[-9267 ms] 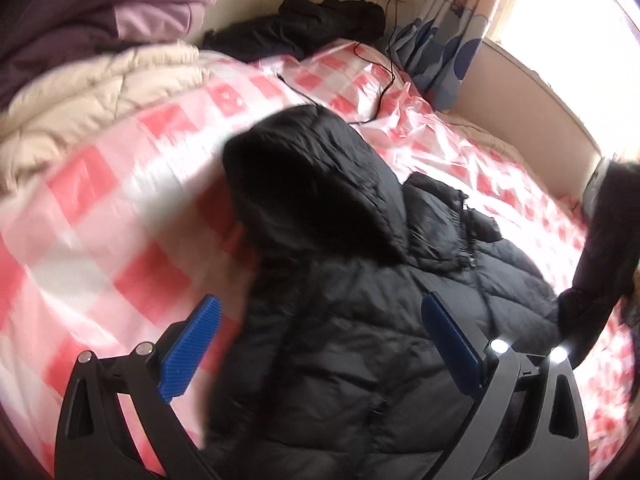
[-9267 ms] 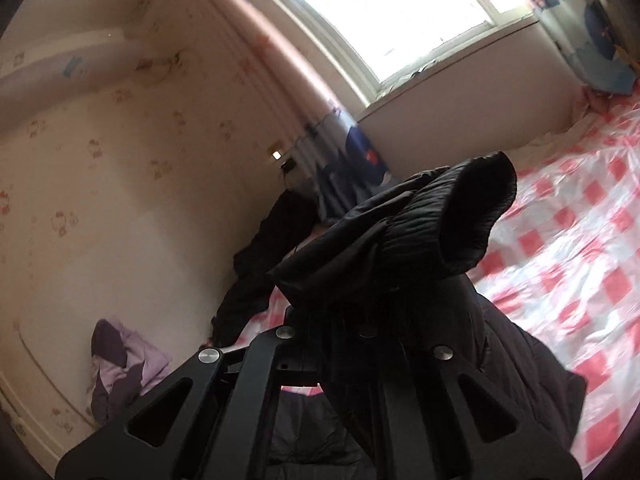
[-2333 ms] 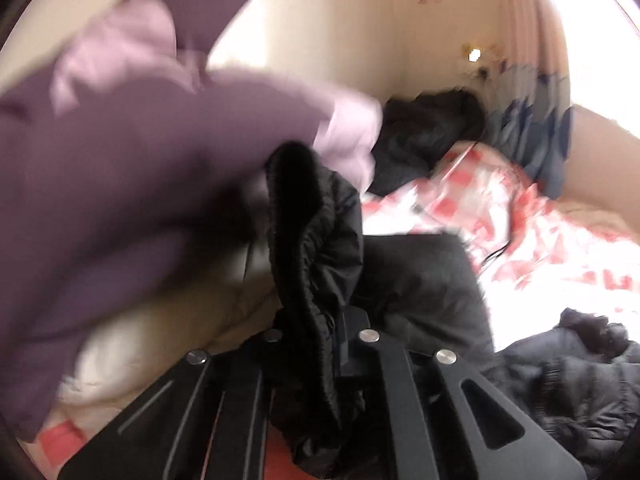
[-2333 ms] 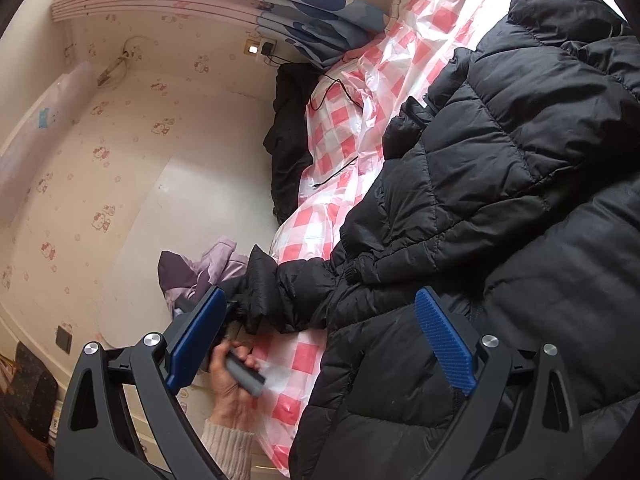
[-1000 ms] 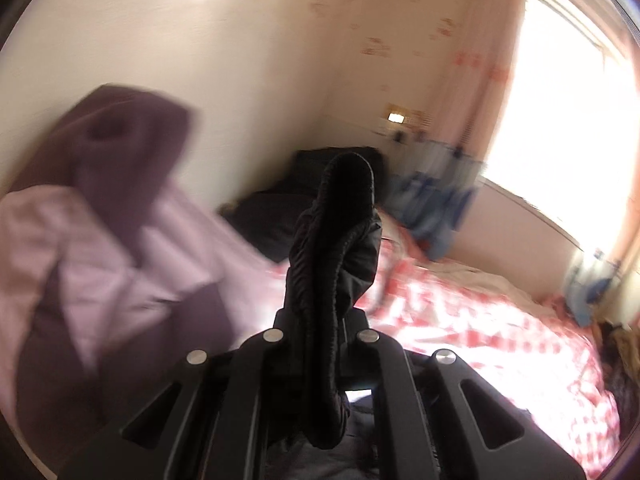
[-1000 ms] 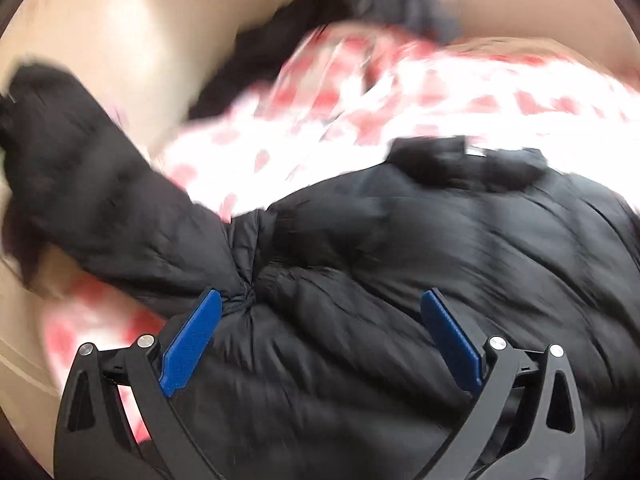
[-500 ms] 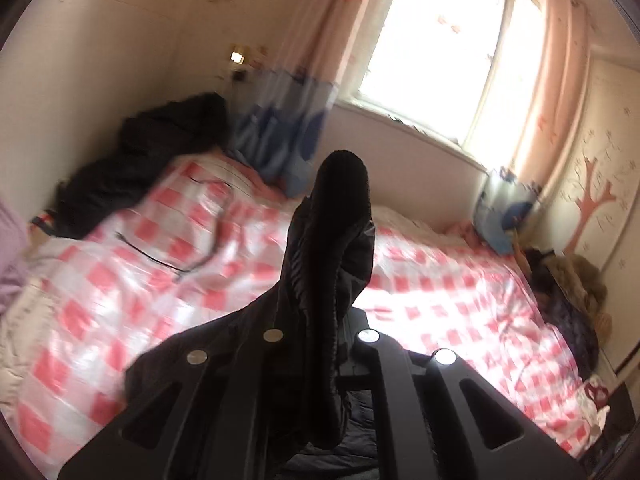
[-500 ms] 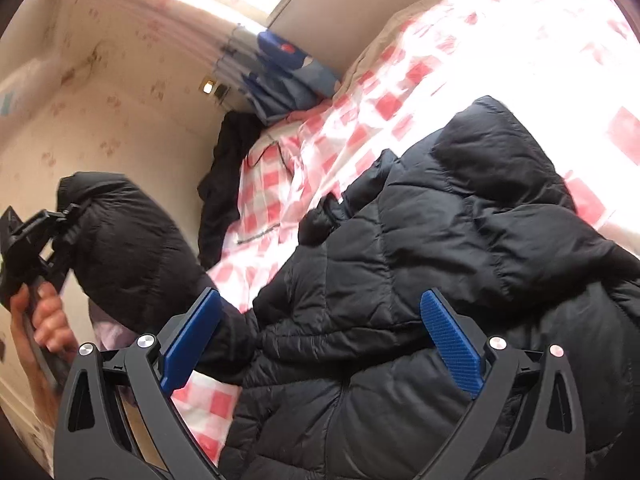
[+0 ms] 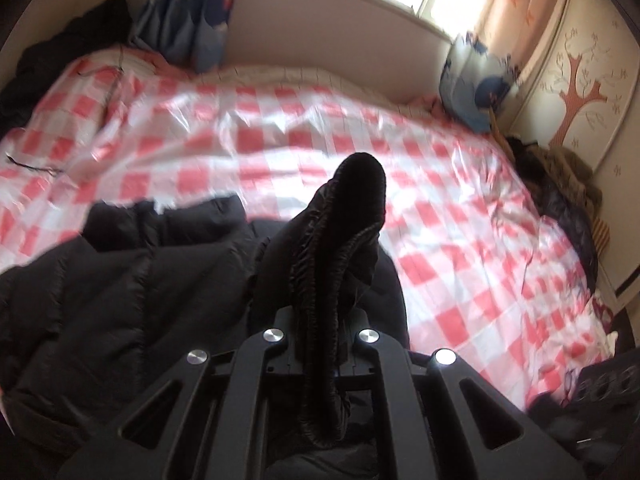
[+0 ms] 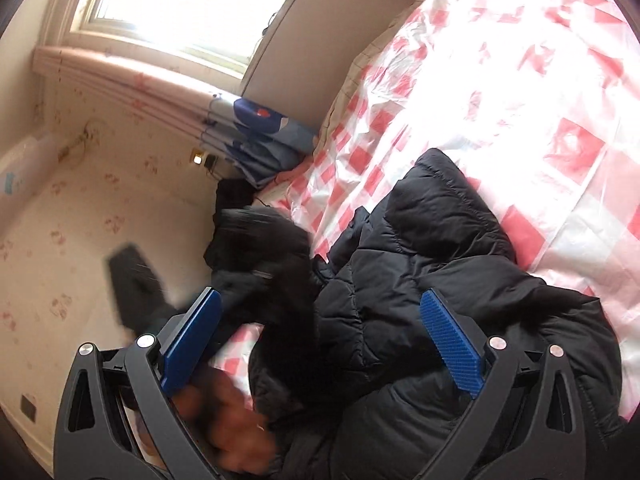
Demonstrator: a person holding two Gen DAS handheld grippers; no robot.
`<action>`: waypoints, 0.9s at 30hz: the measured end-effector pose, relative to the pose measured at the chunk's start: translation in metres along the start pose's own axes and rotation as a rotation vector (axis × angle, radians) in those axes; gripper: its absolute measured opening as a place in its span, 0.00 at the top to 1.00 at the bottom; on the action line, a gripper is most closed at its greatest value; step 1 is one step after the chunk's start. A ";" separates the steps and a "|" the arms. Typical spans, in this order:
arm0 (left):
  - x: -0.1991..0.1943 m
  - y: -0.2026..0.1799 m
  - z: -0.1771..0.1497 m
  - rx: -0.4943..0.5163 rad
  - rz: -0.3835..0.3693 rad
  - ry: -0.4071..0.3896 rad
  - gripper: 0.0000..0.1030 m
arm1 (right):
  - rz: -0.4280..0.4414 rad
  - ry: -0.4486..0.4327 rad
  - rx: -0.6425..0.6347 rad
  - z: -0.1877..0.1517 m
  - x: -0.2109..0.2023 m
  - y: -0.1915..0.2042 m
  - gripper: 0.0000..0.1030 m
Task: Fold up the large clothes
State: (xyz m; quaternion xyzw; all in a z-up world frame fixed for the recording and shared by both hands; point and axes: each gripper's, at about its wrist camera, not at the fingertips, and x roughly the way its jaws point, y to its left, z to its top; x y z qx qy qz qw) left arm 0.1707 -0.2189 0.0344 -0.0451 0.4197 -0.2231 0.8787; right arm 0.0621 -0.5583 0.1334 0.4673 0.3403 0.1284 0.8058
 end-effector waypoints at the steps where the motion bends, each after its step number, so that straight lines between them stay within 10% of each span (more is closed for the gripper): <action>1: 0.008 -0.002 -0.005 0.008 0.003 0.020 0.92 | 0.004 0.000 0.008 0.001 -0.001 -0.001 0.06; 7: 0.049 -0.020 -0.040 0.088 0.061 0.128 0.84 | 0.017 -0.003 0.068 0.005 -0.005 -0.013 0.06; 12: 0.043 -0.034 -0.049 0.162 0.079 0.114 0.28 | 0.035 0.014 0.127 0.005 -0.002 -0.025 0.06; 18: 0.012 -0.029 -0.056 0.181 0.018 0.102 0.23 | 0.097 0.037 0.222 0.003 0.004 -0.043 0.06; 27: -0.095 0.138 -0.051 -0.082 0.181 -0.116 0.09 | -0.019 0.095 0.099 0.000 0.041 -0.031 0.06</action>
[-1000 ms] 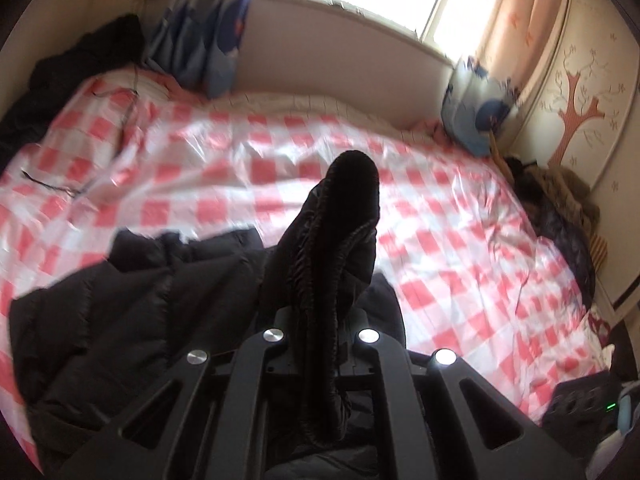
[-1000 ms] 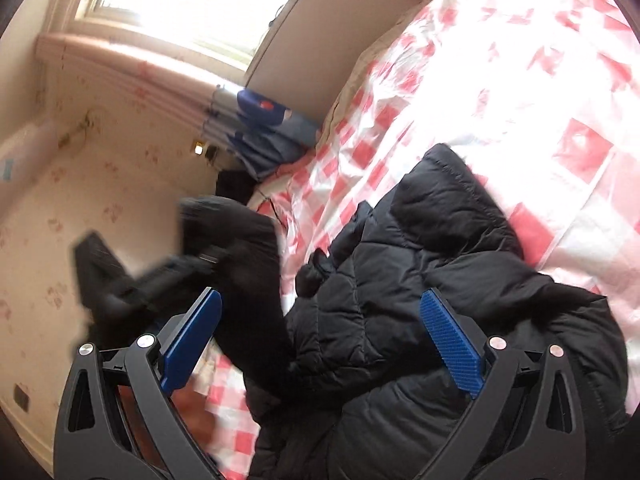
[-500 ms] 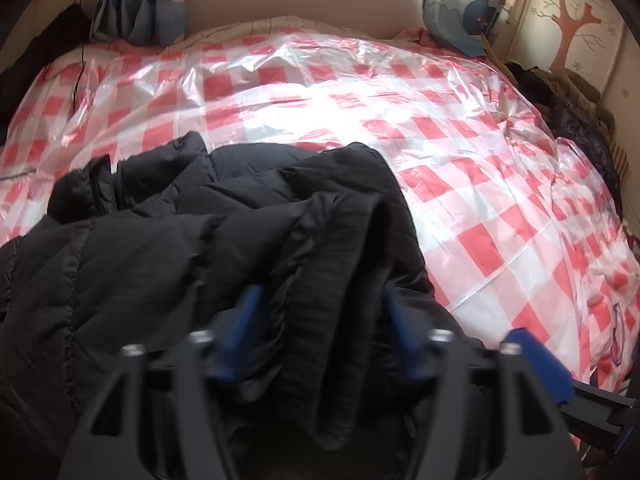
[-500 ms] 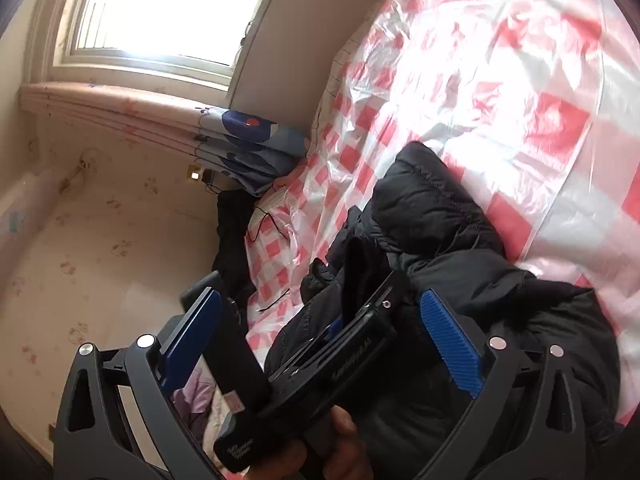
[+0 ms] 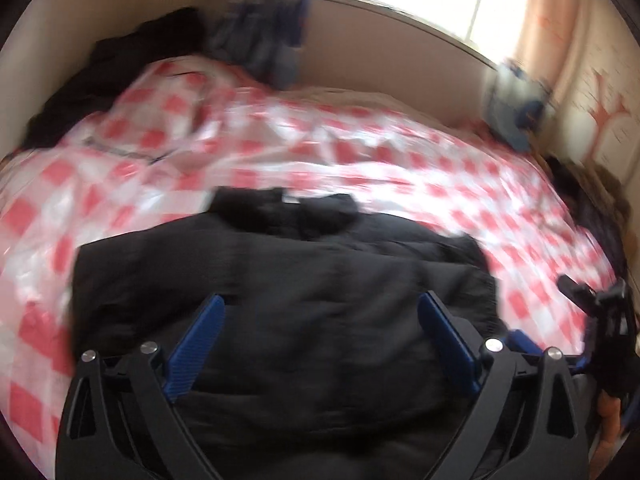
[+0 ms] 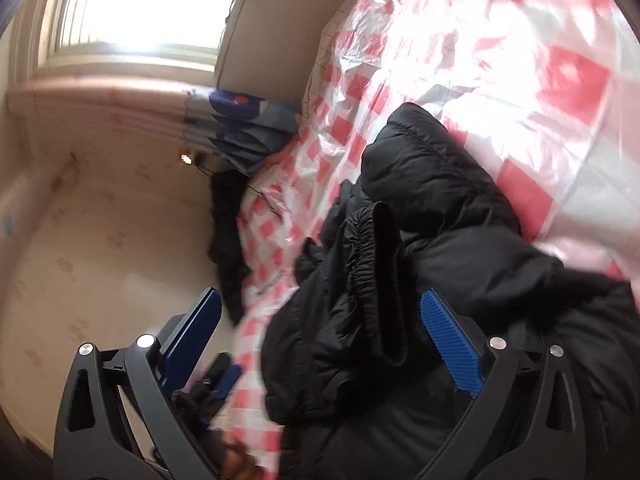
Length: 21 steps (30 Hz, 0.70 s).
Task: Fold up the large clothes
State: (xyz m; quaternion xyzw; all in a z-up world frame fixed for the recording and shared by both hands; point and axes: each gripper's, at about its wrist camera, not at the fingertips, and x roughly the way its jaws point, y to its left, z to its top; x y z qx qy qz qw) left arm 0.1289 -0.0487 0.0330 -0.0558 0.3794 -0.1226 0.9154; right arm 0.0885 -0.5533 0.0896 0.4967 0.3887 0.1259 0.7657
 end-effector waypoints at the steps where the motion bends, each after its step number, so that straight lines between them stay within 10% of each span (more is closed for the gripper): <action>1: 0.005 0.024 -0.002 -0.036 0.027 0.018 0.09 | -0.069 0.005 -0.057 0.001 0.011 0.006 0.06; 6: 0.027 0.082 -0.028 -0.092 0.106 0.064 0.09 | -0.258 0.028 -0.253 -0.016 0.052 0.014 0.06; 8: 0.037 0.086 -0.037 -0.070 0.133 0.078 0.09 | -0.284 0.023 -0.404 -0.028 0.060 0.028 0.23; 12: 0.034 0.067 -0.045 0.055 0.193 0.019 0.09 | -0.310 0.026 -0.520 -0.043 0.066 0.042 0.88; 21: 0.020 0.040 -0.050 0.177 0.195 -0.051 0.09 | -0.269 -0.097 -0.669 -0.030 0.031 0.103 0.90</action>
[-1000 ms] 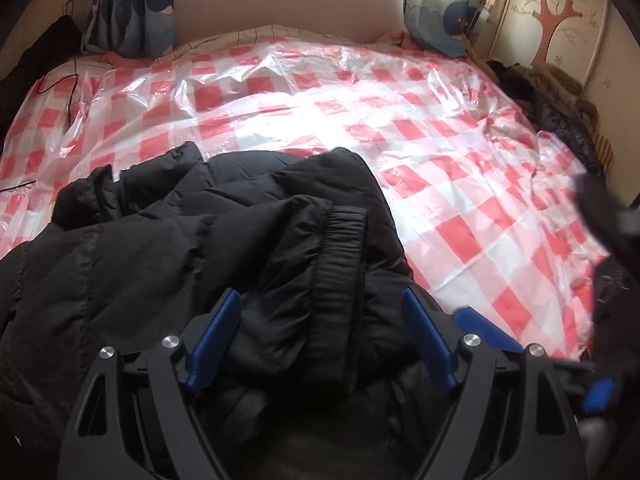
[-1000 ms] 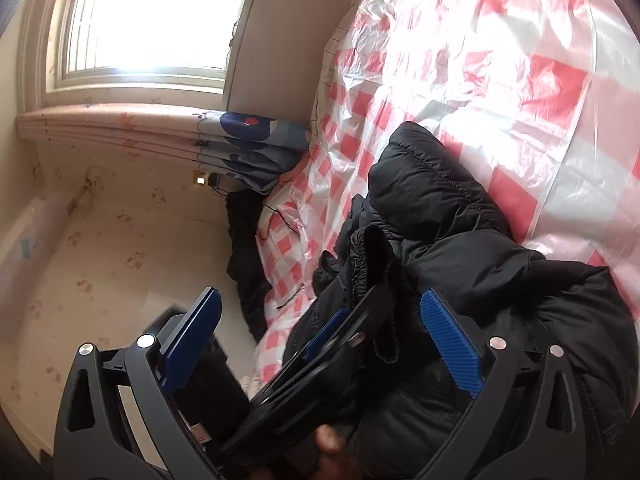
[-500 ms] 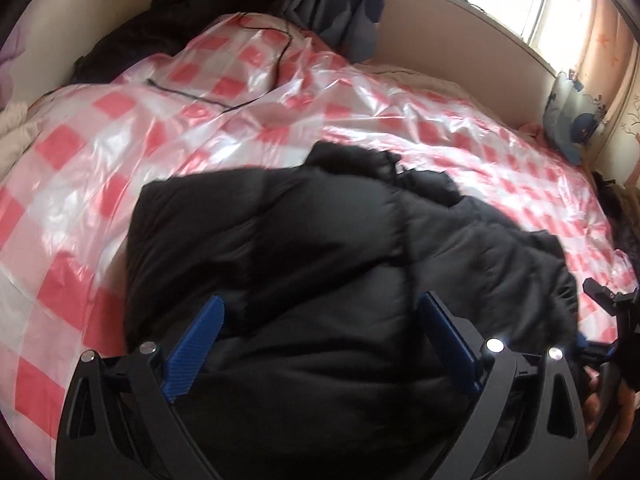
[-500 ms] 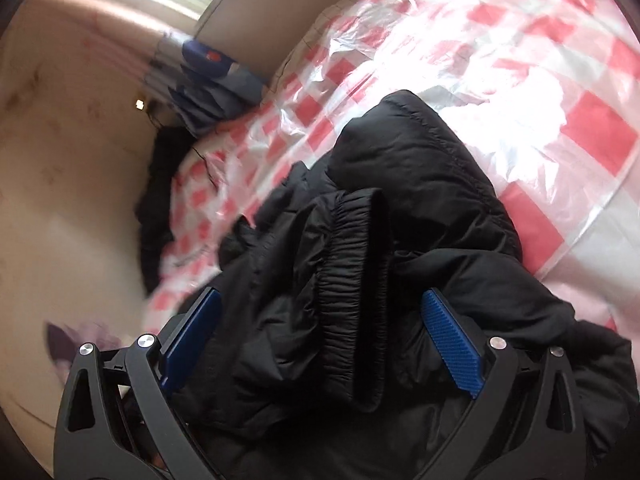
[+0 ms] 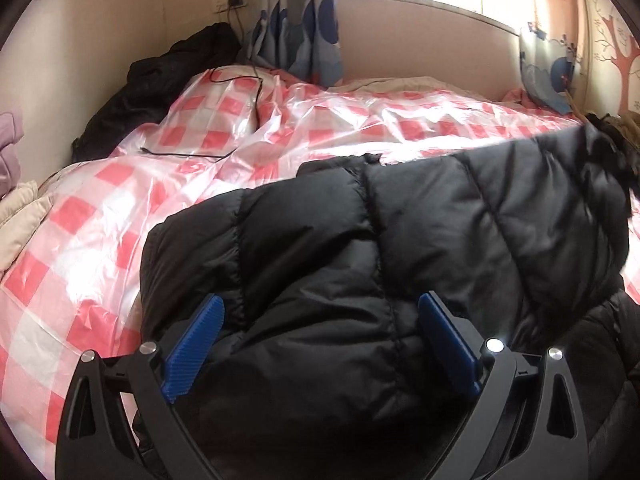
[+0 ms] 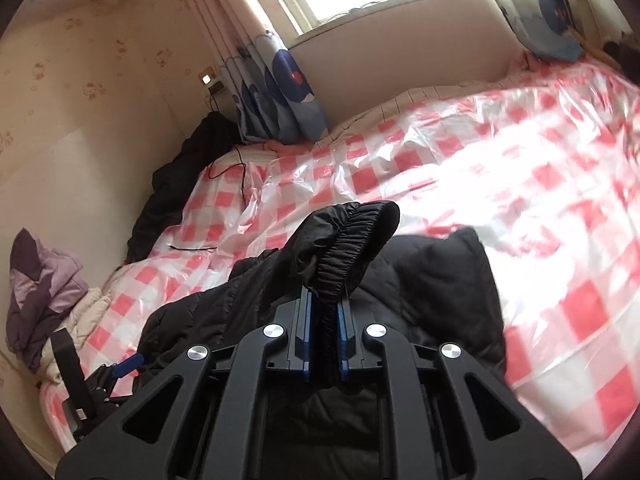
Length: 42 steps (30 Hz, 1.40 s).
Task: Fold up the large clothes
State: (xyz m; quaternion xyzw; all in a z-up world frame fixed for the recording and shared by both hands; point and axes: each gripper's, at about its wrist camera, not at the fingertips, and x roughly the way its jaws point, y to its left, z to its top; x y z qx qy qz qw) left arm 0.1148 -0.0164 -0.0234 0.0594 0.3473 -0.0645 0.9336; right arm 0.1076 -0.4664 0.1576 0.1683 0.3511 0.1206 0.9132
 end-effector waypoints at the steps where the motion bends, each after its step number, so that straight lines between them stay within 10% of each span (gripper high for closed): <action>1: 0.000 0.000 0.000 -0.001 -0.001 0.002 0.09 | -0.009 0.006 -0.010 0.005 0.001 -0.001 0.90; 14: 0.009 0.000 -0.004 0.001 -0.008 0.036 0.09 | -0.134 0.241 0.060 -0.036 0.051 -0.078 0.88; 20: 0.009 -0.001 -0.005 0.006 0.003 0.034 0.09 | -0.212 0.135 0.089 -0.024 0.009 -0.074 0.62; 25: 0.000 -0.004 -0.002 0.014 0.029 -0.018 0.09 | -0.166 0.041 -0.141 -0.001 0.004 -0.005 0.40; 31: -0.005 -0.010 0.001 0.042 0.067 -0.067 0.09 | -0.223 0.212 -0.232 -0.014 0.094 0.001 0.38; 35: 0.031 -0.002 -0.008 0.003 -0.016 0.109 0.07 | -0.245 0.336 -0.091 -0.035 0.130 -0.053 0.38; 42: 0.002 0.034 0.017 -0.139 -0.019 -0.009 0.07 | -0.233 0.161 -0.189 -0.005 0.090 -0.011 0.33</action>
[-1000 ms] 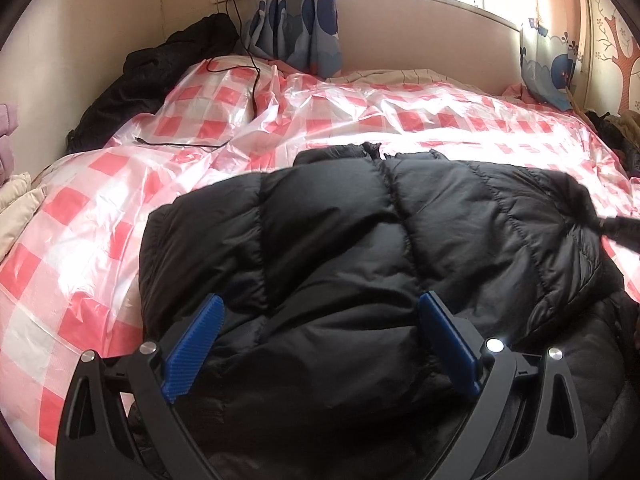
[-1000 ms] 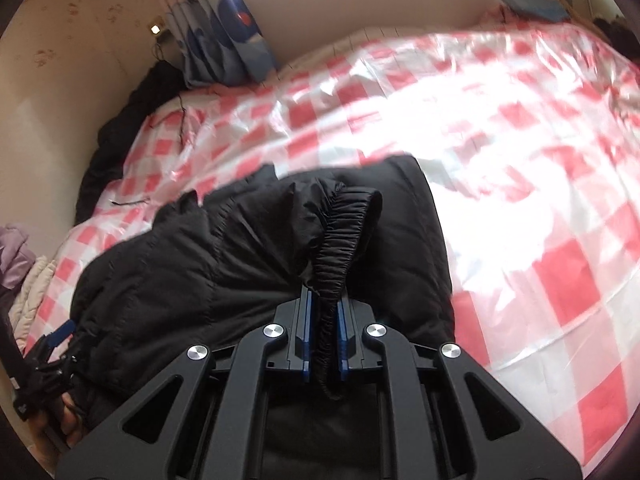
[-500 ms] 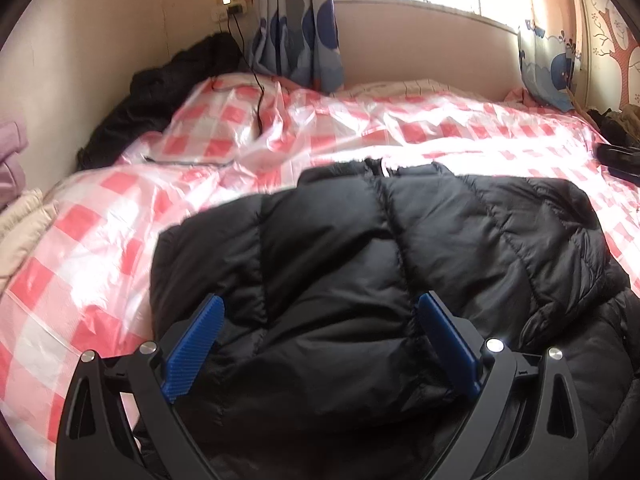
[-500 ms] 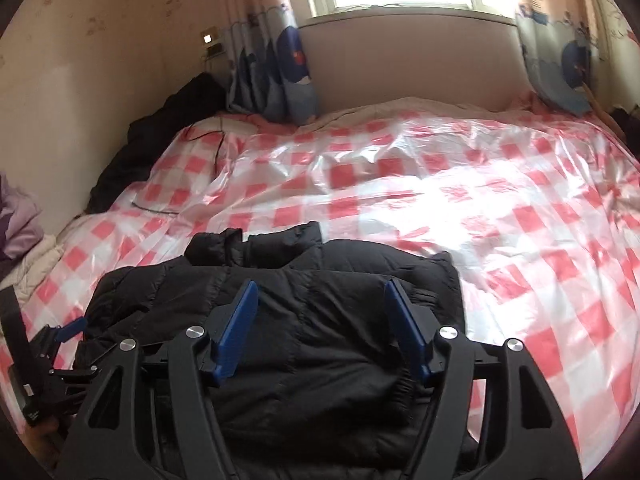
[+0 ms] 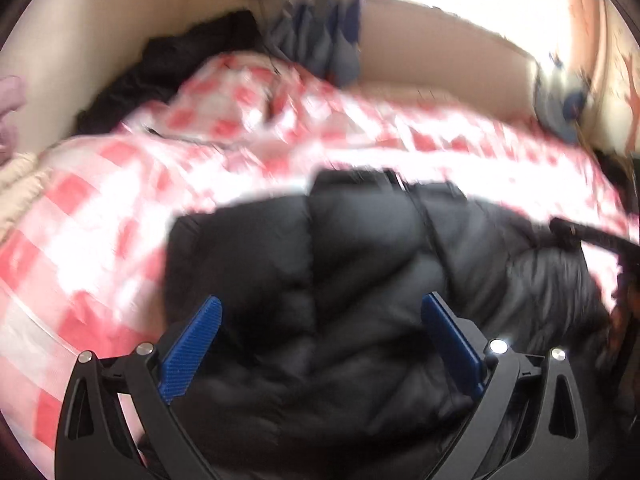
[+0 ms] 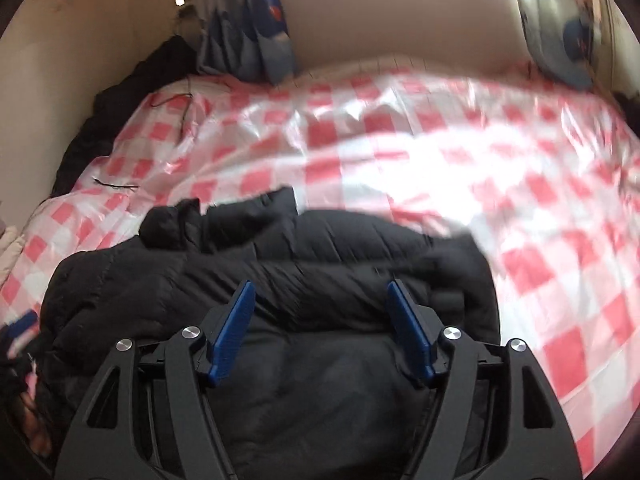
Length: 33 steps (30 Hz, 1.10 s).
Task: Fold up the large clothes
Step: 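Grasp the jacket hem with the left tool while the right tool grasps it too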
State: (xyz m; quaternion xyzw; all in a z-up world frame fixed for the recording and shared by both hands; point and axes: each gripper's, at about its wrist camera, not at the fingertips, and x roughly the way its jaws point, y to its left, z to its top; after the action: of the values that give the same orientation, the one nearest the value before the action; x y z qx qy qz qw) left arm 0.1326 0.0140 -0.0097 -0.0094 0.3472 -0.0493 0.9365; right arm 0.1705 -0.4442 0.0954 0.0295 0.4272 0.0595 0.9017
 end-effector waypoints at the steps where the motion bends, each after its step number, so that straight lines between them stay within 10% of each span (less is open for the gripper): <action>1: 0.001 0.007 0.003 -0.023 0.006 0.001 0.07 | -0.007 0.010 -0.014 0.003 0.007 0.003 0.32; 7: 0.071 0.056 -0.023 -0.208 -0.046 0.288 0.06 | -0.057 0.221 0.067 -0.004 0.079 -0.035 0.32; 13: 0.049 0.058 -0.002 -0.189 -0.012 0.208 0.06 | 0.001 0.019 -0.072 0.006 0.012 0.010 0.30; 16: 0.070 0.059 -0.012 -0.177 0.016 0.286 0.06 | -0.106 0.195 -0.239 -0.017 0.057 0.028 0.22; 19: 0.082 0.062 -0.022 -0.207 -0.047 0.332 0.06 | -0.059 0.275 -0.110 -0.013 0.067 0.003 0.21; 25: 0.050 0.069 -0.011 -0.251 -0.070 0.262 0.06 | -0.015 0.098 -0.169 -0.019 -0.030 0.008 0.13; 28: 0.053 0.065 -0.012 -0.211 -0.036 0.281 0.06 | -0.125 0.333 -0.280 -0.056 0.012 0.006 0.10; 33: 0.050 0.073 -0.018 -0.225 -0.076 0.345 0.06 | 0.094 0.304 0.024 -0.045 -0.031 -0.037 0.10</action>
State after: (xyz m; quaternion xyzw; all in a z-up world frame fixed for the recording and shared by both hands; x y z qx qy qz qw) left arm 0.1643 0.0823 -0.0596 -0.1187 0.5052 -0.0464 0.8536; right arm 0.1190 -0.4852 0.0864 0.0507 0.5578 0.1003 0.8224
